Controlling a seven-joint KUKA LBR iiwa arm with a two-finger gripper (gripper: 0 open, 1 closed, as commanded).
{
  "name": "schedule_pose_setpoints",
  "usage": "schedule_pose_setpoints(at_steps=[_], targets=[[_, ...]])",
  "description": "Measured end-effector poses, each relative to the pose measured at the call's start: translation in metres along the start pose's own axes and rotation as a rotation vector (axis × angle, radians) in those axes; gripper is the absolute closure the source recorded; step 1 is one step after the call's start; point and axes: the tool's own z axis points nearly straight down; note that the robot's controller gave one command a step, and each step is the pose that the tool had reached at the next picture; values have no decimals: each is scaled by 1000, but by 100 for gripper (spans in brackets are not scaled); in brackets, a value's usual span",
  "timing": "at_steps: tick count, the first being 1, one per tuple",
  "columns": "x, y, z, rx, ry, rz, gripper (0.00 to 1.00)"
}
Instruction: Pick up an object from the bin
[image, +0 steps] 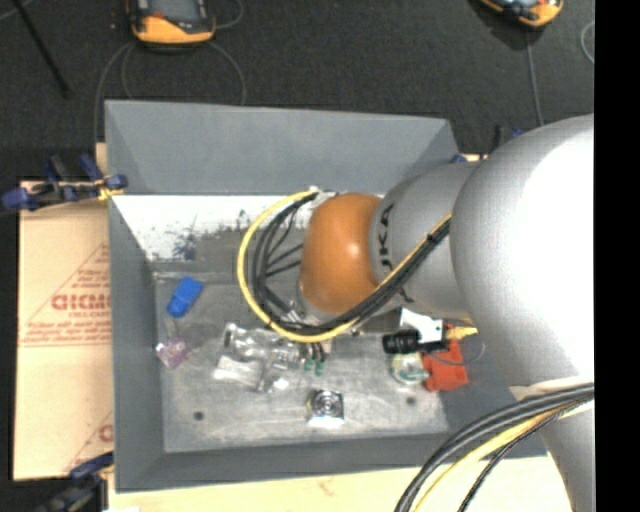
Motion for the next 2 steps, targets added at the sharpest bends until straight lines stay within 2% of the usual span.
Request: schedule_pose_setpoints(at_steps=[1,2], targets=[[0,1,-3,2,4,2,100],[-3,2,-87,3,3,-2,100]])
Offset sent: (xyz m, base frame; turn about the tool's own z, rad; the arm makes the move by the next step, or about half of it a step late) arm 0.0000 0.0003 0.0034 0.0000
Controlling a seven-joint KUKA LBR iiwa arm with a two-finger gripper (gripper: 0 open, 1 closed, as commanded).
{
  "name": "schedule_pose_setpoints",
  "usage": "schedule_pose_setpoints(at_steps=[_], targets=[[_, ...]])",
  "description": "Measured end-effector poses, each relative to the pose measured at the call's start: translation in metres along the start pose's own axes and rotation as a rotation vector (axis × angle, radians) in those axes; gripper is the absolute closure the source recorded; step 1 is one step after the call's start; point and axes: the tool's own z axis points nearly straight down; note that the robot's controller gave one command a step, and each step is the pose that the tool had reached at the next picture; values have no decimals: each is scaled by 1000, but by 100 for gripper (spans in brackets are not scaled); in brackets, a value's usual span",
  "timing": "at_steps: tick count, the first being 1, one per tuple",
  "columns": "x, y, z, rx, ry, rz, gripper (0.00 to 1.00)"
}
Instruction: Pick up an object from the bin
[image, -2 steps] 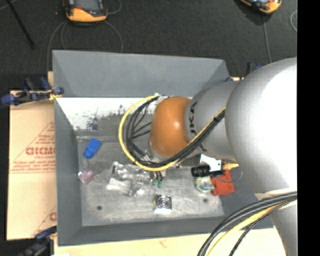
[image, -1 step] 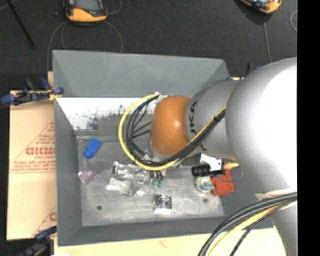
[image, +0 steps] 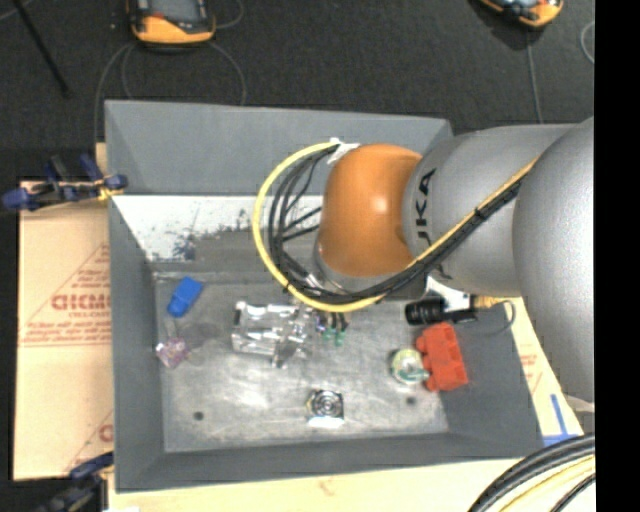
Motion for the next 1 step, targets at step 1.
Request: schedule_pose_setpoints(at_steps=[1], targets=[[-1,0,-31,2,4,-4,100]])
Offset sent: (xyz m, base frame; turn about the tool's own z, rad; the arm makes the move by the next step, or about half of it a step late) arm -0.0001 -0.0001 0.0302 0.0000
